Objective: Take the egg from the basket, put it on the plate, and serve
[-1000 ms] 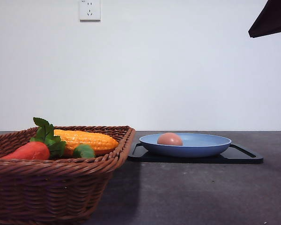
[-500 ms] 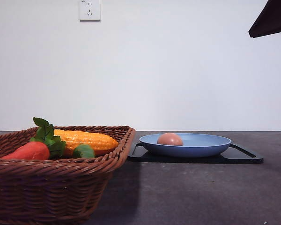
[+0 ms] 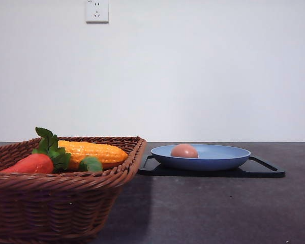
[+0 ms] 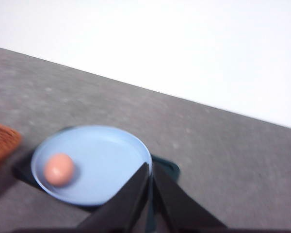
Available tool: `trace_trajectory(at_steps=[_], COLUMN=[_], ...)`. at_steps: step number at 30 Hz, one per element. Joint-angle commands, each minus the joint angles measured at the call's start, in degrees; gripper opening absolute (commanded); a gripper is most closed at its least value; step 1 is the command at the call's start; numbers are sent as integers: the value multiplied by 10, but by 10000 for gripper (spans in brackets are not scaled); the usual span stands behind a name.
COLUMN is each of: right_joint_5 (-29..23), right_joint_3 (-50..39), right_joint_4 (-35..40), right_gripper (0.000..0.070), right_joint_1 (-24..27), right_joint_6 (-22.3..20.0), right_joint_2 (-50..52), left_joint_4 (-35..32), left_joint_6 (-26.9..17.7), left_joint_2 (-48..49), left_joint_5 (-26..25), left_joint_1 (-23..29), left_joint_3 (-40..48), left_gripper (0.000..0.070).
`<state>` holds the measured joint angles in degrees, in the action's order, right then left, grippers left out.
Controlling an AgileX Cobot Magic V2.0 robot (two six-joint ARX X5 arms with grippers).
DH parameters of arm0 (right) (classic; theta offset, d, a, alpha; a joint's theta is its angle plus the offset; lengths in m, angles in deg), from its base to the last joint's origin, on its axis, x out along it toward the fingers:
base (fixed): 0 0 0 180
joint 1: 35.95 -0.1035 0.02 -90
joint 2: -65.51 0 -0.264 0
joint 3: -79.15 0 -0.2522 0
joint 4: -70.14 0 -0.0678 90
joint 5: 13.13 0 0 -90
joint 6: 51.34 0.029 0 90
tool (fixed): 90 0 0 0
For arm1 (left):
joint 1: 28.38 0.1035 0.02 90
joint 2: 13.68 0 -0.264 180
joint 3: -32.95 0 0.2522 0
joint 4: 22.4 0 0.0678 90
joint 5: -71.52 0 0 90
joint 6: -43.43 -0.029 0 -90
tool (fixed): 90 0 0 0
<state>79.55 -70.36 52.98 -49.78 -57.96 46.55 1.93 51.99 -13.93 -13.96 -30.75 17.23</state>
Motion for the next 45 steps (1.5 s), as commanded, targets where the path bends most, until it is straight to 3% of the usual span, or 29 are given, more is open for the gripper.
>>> trace_trajectory(at_steps=[1, 6, 14, 19, 25, 28, 45], right_joint_5=[25, 35, 51, 51, 65, 65, 61], right_joint_3=[-18, -75, -140, -162, -162, -162, -162], right_joint_4=[8, 8, 7, -13, -60, -57, -56], right_gripper=[0, 0, 0, 0, 0, 0, 0], right_joint_1=[30, 89, 126, 129, 129, 129, 129], right_joint_6=[2, 4, 31, 62, 67, 96, 96], right_joint_2=[19, 88, 154, 182, 188, 188, 188], left_joint_4=[5, 5, 5, 5, 5, 5, 5], left_joint_6=[3, 3, 3, 3, 3, 3, 3], left_joint_2=[1, 1, 1, 1, 1, 1, 1], left_joint_5=[0, 0, 0, 0, 0, 0, 0], left_joint_1=[1, 1, 1, 1, 1, 1, 1], left_joint_3=[10, 10, 10, 10, 10, 10, 10], left_gripper=[3, 3, 3, 3, 3, 3, 3])
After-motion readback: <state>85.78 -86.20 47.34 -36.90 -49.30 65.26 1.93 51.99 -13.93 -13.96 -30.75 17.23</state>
